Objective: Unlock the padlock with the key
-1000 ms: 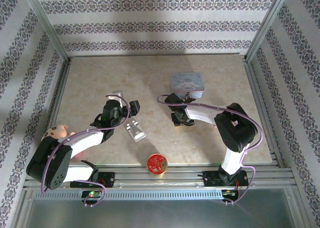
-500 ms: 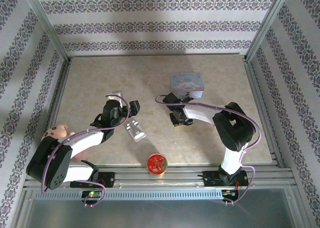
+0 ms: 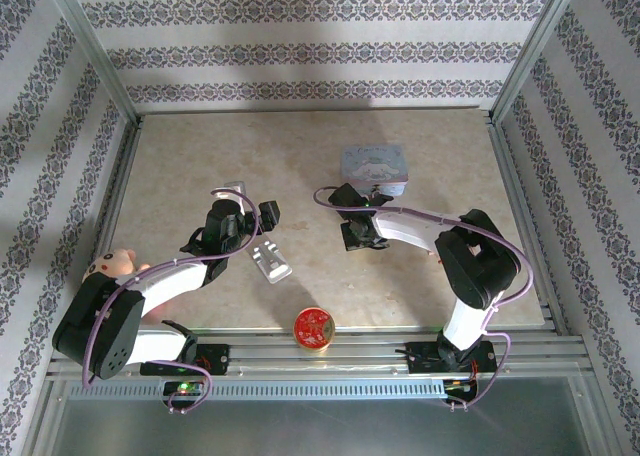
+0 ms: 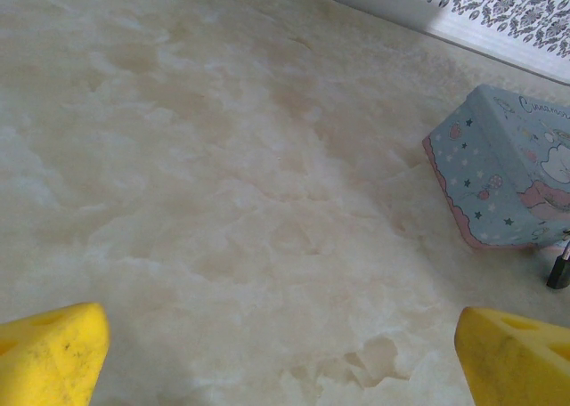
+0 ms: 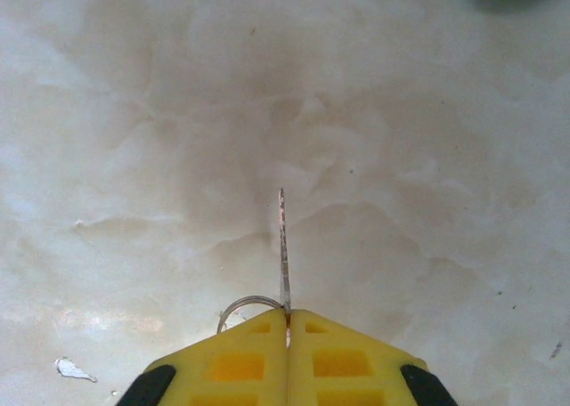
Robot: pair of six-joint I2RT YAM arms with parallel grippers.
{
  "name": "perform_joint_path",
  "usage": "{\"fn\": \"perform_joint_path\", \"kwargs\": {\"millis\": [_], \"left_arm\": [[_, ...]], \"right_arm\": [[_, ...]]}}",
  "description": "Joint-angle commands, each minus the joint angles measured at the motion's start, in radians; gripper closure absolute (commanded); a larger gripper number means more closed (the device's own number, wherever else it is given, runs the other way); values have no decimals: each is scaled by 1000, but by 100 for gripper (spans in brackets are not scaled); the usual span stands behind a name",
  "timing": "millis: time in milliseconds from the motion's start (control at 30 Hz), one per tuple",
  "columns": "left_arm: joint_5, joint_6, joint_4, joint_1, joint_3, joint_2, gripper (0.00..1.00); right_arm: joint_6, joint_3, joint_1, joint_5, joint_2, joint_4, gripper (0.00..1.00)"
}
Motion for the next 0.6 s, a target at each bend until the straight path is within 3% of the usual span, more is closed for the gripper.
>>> {"fn": "perform_joint_path", "kwargs": {"millis": [0, 267, 567], "left_arm": [[12, -9, -14, -10, 22, -6, 1], [83, 24, -78, -9, 71, -15, 1], [280, 82, -243, -9, 193, -57, 1]], "right_arm": [[-1, -11, 0, -2, -25, 0, 100], [-46, -71, -2, -97, -148, 101, 100], [-98, -274, -13, -296, -408, 440, 100]]}}
